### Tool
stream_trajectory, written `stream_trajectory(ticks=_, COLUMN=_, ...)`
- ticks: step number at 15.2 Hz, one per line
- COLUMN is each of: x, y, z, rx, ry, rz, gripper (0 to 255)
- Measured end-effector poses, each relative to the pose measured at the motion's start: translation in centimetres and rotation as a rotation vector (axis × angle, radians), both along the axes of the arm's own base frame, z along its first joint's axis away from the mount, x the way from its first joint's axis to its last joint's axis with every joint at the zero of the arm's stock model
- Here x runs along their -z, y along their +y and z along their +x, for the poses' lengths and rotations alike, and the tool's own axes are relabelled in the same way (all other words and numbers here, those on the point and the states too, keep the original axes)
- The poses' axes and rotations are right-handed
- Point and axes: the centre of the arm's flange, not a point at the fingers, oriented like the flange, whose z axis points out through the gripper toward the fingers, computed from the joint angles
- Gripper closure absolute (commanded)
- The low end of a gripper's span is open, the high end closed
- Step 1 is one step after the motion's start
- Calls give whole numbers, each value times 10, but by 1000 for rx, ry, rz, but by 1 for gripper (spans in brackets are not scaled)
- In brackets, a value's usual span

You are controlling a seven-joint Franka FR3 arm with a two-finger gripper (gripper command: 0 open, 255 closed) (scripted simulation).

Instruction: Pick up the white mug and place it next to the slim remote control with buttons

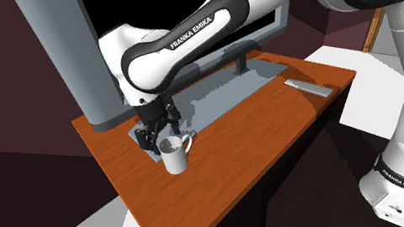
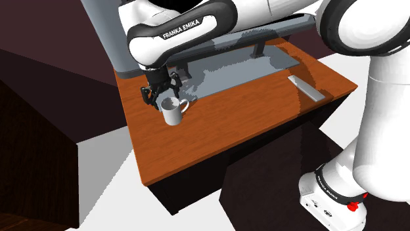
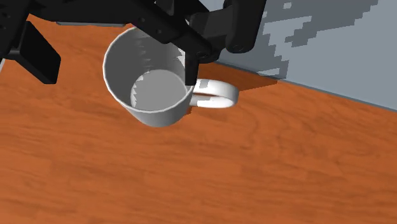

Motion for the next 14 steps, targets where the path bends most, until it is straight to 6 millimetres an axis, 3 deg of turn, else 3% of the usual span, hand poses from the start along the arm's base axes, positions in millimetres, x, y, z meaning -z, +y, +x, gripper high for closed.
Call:
stream_trajectory(ticks=3, x=18, y=20, z=10, rx=-7, ry=6, rz=-5, gripper=0)
stream_trajectory(ticks=10, x=55, y=21, z=7, rx=-7, ry=7, rz=-6, gripper=0)
stream_trajectory(ticks=14, x=58, y=21, z=6, rx=-7, ry=6, rz=-6, gripper=0)
